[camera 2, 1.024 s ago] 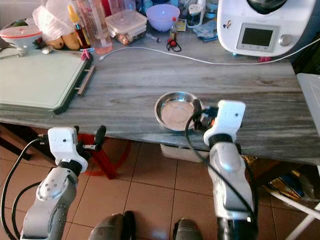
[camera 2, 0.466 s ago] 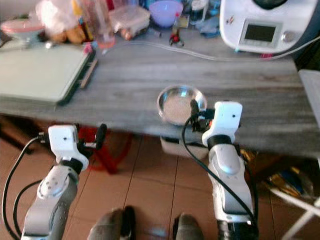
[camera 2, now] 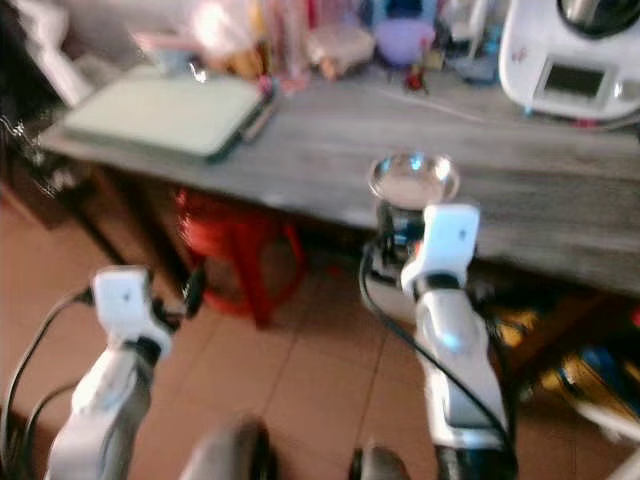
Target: Setting the table
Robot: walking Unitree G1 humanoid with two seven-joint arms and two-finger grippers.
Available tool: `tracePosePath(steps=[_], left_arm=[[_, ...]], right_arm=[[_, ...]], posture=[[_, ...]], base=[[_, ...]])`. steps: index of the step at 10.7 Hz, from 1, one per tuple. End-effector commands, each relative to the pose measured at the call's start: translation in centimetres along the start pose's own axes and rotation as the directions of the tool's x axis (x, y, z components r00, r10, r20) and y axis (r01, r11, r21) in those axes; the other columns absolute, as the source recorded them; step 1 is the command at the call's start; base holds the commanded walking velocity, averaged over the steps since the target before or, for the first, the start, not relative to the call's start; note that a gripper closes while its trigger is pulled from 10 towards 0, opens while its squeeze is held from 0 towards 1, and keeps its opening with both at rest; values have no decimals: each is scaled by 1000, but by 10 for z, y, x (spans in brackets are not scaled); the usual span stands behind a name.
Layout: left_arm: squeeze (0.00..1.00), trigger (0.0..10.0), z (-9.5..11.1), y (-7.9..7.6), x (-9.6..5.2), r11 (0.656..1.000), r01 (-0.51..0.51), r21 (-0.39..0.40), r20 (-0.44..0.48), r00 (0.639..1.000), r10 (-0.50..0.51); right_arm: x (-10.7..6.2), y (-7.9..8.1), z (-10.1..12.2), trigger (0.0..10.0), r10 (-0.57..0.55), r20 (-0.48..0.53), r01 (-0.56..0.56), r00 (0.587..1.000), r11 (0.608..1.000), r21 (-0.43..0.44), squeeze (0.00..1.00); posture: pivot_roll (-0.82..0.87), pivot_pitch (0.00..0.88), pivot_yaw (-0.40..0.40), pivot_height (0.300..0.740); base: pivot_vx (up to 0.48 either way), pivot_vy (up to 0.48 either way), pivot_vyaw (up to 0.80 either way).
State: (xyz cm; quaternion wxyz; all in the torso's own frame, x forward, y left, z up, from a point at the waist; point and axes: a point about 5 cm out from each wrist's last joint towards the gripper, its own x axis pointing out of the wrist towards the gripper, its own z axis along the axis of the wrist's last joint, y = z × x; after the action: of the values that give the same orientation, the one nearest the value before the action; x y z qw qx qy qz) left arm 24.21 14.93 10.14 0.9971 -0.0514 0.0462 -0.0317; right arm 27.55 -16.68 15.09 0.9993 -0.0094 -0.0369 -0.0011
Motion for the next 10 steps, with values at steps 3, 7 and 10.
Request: tracePosePath(steps=[3,7,10], left_arm=[[0,10000,-3,-1,2,1000,26,11,-10,1000,-26],[0,10000,-5,-7,1,1000,30,-8,-8,1000,-30],[0,10000,2,-10,3,997,67,-48,41,997,-65]], right_arm=[[4,0,-4,10000,-2,4,2,1000,1000,10,0],[7,1,-7,10000,6,6,-6,1000,1000,8,0],[13,-2,-5,10000,-12,13,12,1000,1000,5,0]], posture=[[-44,0,65,740],[-45,0,65,740],[-48,1,59,740]], base=[[-306,0,-383],[-304,0,0],[-85,0,0]])
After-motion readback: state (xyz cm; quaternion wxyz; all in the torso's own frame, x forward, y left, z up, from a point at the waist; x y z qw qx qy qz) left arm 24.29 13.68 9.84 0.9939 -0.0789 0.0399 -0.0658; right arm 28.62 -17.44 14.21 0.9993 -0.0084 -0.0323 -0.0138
